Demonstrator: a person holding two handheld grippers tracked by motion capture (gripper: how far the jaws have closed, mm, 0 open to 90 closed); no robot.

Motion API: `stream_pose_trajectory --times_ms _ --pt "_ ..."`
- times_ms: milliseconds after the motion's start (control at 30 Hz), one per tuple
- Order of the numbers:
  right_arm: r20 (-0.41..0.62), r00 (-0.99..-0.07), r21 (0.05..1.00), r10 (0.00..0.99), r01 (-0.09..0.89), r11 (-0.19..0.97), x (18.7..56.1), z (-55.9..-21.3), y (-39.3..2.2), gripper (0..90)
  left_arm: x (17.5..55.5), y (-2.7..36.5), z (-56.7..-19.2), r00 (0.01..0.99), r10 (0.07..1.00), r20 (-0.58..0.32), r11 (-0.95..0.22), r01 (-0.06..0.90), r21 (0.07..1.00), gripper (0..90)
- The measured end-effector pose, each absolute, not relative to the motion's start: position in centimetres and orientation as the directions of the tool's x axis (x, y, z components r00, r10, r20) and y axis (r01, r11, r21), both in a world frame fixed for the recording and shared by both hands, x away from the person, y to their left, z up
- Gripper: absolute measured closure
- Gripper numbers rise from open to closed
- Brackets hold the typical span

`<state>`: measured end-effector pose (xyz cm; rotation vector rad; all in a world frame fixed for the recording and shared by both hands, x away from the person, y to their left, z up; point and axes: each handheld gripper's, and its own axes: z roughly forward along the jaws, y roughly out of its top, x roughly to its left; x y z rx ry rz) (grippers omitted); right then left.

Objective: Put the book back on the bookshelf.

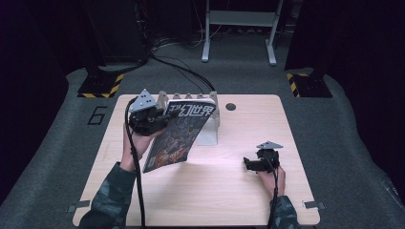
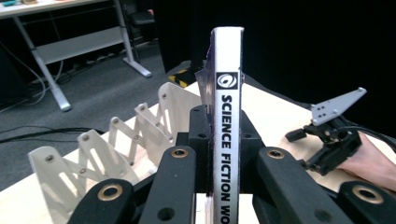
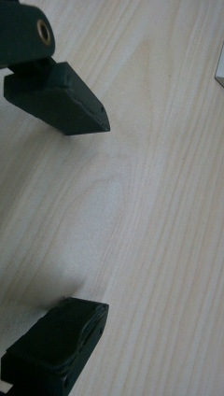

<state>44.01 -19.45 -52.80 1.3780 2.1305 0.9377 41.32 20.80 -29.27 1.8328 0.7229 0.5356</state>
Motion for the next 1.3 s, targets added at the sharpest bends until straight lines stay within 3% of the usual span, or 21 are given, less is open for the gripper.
stream_pose_trajectory --times_ms 1300 --pt "0.002 -0.412 0.737 0.911 0.617 0.277 44.0 -52.8 -19.5 10.9 43.1 24.0 -28.1 0.484 0.874 0.047 -0.137 0.151 0.979 82.1"
